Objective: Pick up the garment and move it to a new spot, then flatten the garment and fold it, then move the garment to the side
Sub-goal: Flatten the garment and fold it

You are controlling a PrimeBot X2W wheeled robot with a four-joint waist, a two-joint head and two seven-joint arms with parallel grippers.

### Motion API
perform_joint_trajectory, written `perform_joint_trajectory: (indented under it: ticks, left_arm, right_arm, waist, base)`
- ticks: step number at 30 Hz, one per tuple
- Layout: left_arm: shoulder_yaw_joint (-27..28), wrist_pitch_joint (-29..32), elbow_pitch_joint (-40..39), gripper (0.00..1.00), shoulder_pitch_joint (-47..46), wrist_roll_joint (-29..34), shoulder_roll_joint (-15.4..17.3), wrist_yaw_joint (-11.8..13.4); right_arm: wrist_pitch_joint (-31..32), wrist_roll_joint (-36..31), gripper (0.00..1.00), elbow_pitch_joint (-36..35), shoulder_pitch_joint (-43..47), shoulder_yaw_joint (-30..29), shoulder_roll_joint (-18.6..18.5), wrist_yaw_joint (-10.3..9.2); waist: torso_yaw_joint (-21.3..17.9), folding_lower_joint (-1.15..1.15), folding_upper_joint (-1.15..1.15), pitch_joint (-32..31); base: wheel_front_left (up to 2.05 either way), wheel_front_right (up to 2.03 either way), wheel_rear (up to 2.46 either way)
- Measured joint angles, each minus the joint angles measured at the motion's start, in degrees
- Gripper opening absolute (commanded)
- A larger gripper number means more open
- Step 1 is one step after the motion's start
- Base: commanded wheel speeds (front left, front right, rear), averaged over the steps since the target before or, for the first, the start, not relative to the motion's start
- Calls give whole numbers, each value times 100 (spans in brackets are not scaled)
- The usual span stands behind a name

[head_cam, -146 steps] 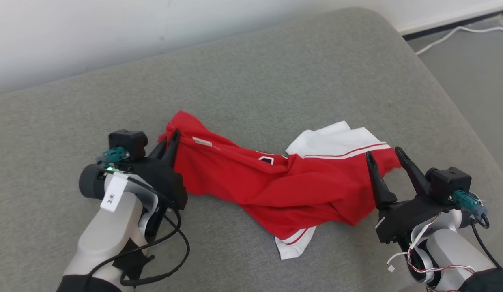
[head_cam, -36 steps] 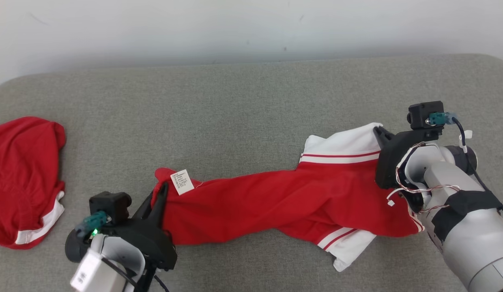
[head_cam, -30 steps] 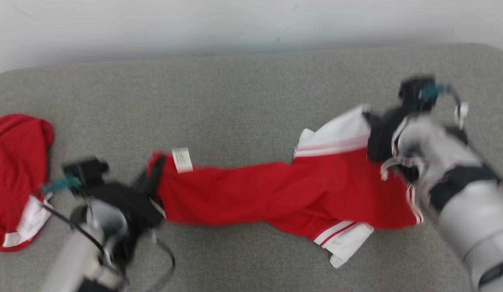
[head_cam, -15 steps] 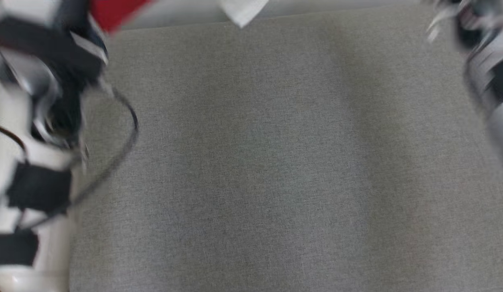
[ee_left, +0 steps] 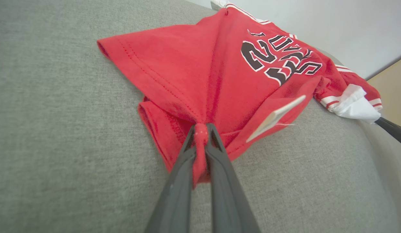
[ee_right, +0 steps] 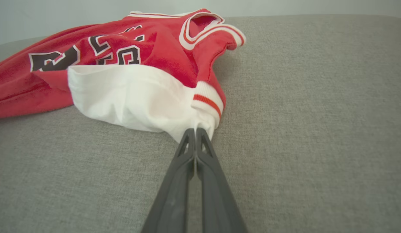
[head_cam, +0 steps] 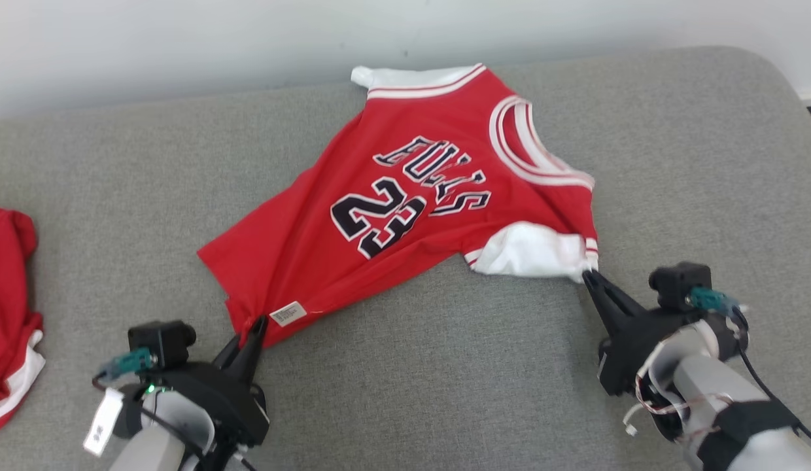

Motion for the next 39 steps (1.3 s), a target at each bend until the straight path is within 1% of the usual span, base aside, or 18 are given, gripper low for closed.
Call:
perform_joint_trajectory:
  ticks: [2,3,7,10,14,16,19,24,28,32,33,34,35,37,39]
  left_arm:
    - [-8,-169,-87,0,174,82,40,0]
    - [-8,-169,-87,0,174,82,40,0]
    - [15,-398,-218,0,495,120,79,0]
    - [15,-530,-247,0,505,122,40,7]
    - [-23,-587,-331,0,508,122,-96,15]
    - [2,-626,-326,0,516,114,-124,66]
    - [19,-624,-227,0,584,116,-103,147]
    - [-87,-548,10,0,765,119,-120,201]
    - [-174,-505,55,0,867,130,-211,209]
    - [-164,-506,75,0,866,130,-226,214]
    - [-157,-508,103,16,865,130,-226,222]
    - [-143,-510,131,87,865,129,-231,266]
    - [-129,-512,162,100,864,129,-234,267]
    - [-46,-588,183,100,864,123,-238,369]
    - [26,-670,149,100,864,121,-226,420]
  right_arm:
    - [-3,60,0,-140,199,13,-116,0]
    - [-3,60,0,-140,199,13,-116,0]
    - [-3,137,0,-371,508,30,-398,1]
    - [-4,214,0,-511,688,18,-527,8]
    - [-4,283,0,-703,883,-30,-670,9]
    - [-4,311,0,-816,994,-25,-758,9]
    - [-4,366,0,-888,1061,111,-787,9]
    - [-4,366,0,-965,1083,269,-816,9]
    - [43,401,0,-985,1264,388,-881,9]
    - [131,494,0,-987,1307,435,-931,9]
    - [165,495,12,-985,1304,446,-932,9]
    - [166,501,71,-983,1305,455,-932,9]
    - [167,528,100,-983,1305,455,-932,9]
    - [181,644,100,-1017,1311,444,-942,9]
    - [174,823,100,-1109,1337,375,-964,9]
  waist:
    - [-13,0,0,-84]
    - [-13,0,0,-84]
    - [-57,0,0,-232]
    - [-75,0,0,-312]
    - [-51,0,-1,-392]
    - [-19,0,0,-419]
    - [23,0,0,-450]
    - [56,0,0,-478]
    - [67,1,0,-491]
    - [79,1,0,-506]
    - [78,1,0,-518]
    - [76,1,0,-532]
    - [75,1,0,-549]
    - [69,1,0,-608]
    - [66,1,0,-649]
  base:
    - [0,0,0]
    - [0,0,0]
    - [0,0,0]
    - [0,0,0]
    - [0,0,0]
    - [0,0,0]
    - [0,0,0]
    - [0,0,0]
    - [0,0,0]
    - [0,0,0]
    - [0,0,0]
    - [0,0,0]
    - [0,0,0]
    - [0,0,0]
    - [0,0,0]
